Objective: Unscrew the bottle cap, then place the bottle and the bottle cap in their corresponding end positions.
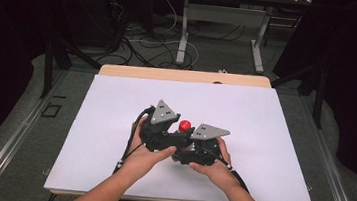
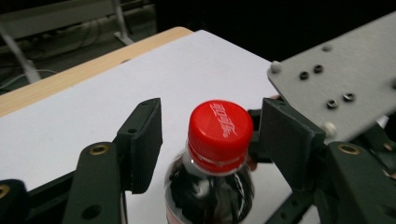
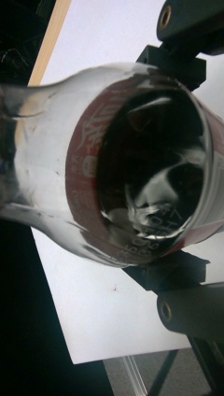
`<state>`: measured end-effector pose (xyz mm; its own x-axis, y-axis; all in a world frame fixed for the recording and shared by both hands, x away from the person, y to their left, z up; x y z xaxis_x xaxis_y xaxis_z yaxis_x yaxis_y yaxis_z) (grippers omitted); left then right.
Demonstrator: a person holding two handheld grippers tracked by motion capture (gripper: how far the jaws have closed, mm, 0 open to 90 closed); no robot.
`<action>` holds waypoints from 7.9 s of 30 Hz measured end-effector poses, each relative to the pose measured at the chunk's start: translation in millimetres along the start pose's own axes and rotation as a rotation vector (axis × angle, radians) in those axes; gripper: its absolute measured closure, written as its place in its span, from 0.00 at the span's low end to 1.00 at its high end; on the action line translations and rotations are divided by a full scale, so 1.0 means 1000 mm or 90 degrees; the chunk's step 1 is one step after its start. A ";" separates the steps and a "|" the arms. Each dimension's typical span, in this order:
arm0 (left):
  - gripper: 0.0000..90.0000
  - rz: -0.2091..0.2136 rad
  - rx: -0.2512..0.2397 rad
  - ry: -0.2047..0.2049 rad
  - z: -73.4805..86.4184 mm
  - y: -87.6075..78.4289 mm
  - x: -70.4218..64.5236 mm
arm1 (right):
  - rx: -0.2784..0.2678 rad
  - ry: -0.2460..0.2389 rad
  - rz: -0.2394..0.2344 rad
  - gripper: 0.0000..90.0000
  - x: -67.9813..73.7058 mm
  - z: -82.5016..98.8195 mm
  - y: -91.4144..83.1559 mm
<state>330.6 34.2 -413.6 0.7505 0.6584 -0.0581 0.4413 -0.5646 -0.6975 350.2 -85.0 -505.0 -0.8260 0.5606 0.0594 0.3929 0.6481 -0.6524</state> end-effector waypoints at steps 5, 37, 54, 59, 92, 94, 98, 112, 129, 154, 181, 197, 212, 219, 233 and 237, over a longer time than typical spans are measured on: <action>0.41 0.059 0.029 0.058 0.003 -0.010 0.006 | 0.003 -0.011 -0.016 0.33 0.001 0.000 0.000; 0.67 0.311 0.039 0.202 0.003 -0.010 0.031 | 0.006 -0.102 -0.117 0.33 0.022 0.000 0.000; 0.68 0.064 0.017 0.099 -0.005 -0.003 0.007 | 0.006 -0.038 -0.041 0.33 0.009 -0.001 0.001; 0.68 -0.029 -0.001 0.046 -0.008 0.001 -0.007 | 0.004 -0.009 -0.001 0.33 0.006 -0.001 0.000; 0.68 -0.071 -0.035 -0.093 0.005 -0.022 0.041 | -0.008 0.019 0.052 0.33 -0.010 0.001 -0.002; 0.68 -0.074 -0.033 -0.107 0.011 -0.020 0.048 | -0.009 0.025 0.054 0.33 -0.011 0.001 -0.002; 0.68 -0.088 -0.017 -0.126 0.025 -0.013 0.060 | -0.011 0.030 0.060 0.33 -0.015 0.002 -0.003; 0.68 -0.096 -0.009 -0.159 0.068 0.004 0.089 | -0.014 0.046 0.095 0.33 -0.029 0.002 -0.001; 0.68 -0.096 -0.008 -0.163 0.087 0.005 0.093 | -0.016 0.089 0.171 0.33 -0.081 -0.027 0.009; 0.68 -0.091 -0.002 -0.192 0.099 0.003 0.104 | 0.020 0.113 0.184 0.33 -0.108 -0.035 0.076; 0.68 -0.088 -0.001 -0.204 0.102 0.004 0.106 | 0.012 0.130 0.165 0.28 -0.106 -0.023 0.091; 0.68 -0.088 0.006 -0.208 0.103 0.007 0.106 | 0.002 0.138 0.162 0.08 -0.101 -0.022 0.075; 0.68 -0.069 0.023 -0.191 0.102 0.026 0.101 | 0.019 0.166 0.162 0.00 -0.090 -0.009 0.042; 0.68 -0.054 0.036 -0.166 0.096 0.042 0.093 | 0.020 0.171 0.178 0.00 -0.089 0.005 0.018; 0.68 0.016 0.034 -0.132 0.070 0.084 0.066 | 0.008 0.165 0.211 0.00 -0.084 0.036 -0.030; 0.68 0.033 0.046 -0.124 0.067 0.099 0.060 | 0.007 0.181 0.215 0.00 -0.084 0.047 -0.038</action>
<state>386.5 51.1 -534.2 0.6589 0.7173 -0.2265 0.3636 -0.5673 -0.7389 385.9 -180.8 -520.9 -0.5080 0.8601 0.0459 0.6156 0.3998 -0.6791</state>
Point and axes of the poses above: each handheld gripper's, and its own axes: y roughly forward along the jaws, z roughly out of its underside, x roughly to its left, the point moved 4 cm from there along y, roughly forward along the jaws, and after that the axes turned 15 degrees about x, right-handed, at the moved point
